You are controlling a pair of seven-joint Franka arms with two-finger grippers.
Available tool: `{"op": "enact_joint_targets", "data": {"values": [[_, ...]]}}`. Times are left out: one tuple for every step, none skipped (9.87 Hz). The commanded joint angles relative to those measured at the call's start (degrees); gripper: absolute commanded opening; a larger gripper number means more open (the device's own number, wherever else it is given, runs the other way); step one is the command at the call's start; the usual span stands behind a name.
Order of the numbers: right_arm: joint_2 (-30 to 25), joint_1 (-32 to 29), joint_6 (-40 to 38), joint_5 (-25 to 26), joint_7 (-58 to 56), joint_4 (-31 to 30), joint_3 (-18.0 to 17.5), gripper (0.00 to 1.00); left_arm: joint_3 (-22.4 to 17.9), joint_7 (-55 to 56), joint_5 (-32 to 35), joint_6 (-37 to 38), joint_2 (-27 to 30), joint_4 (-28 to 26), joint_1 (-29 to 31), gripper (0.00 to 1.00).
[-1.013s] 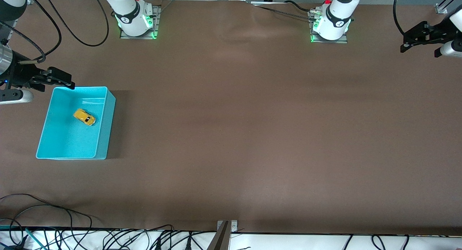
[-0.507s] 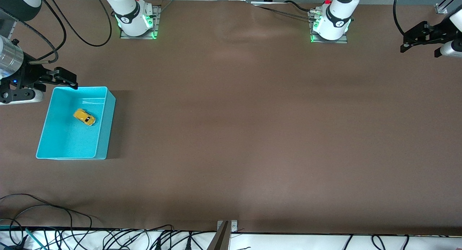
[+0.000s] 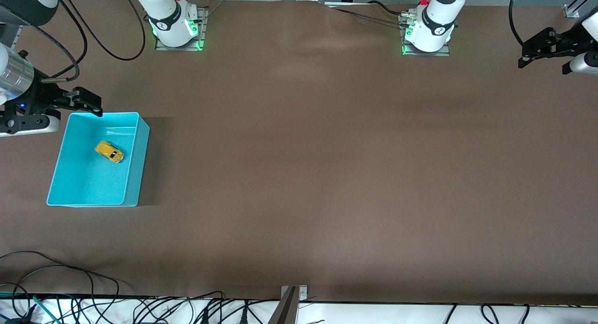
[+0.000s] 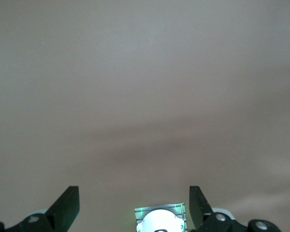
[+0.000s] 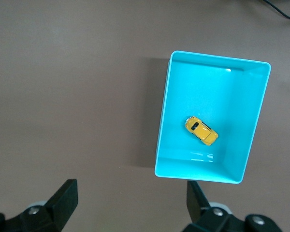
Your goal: Wind up and store yellow beetle car
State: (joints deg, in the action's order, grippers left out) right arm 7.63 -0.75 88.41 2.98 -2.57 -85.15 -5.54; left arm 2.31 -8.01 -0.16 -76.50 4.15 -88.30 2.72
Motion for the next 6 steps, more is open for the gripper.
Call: {"op": "enact_joint_targets", "data": {"values": [[-0.5, -1.1, 0.2, 0.4, 0.6, 0.2, -1.2, 1.00, -0.1, 0.7, -1.2, 1.4, -0.9, 2.1, -0.1, 1.00], [-0.5, -1.1, 0.2, 0.5, 0.6, 0.2, -1.1, 1.00, -0.1, 0.6, -1.2, 1.4, -0.9, 2.1, 0.0, 1.00], [-0.6, -1.1, 0.1, 0.4, 0.8, 0.2, -1.3, 1.00, -0.1, 0.7, -1.2, 1.4, -0.9, 2.1, 0.0, 1.00], [-0.6, -1.1, 0.0, 0.4, 1.9, 0.2, -1.2, 1.00, -0.1, 0.7, -1.2, 1.4, -0.9, 2.1, -0.1, 1.00], [-0.6, -1.1, -0.2, 0.4, 2.5, 0.3, -1.3, 1.00, -0.1, 0.7, -1.2, 1.4, -0.9, 2.1, -0.1, 1.00], [-0.7, -1.1, 0.1, 0.4, 2.1, 0.5, -1.3, 1.00, -0.1, 0.7, -1.2, 1.4, -0.9, 2.1, -0.1, 1.00]]}}
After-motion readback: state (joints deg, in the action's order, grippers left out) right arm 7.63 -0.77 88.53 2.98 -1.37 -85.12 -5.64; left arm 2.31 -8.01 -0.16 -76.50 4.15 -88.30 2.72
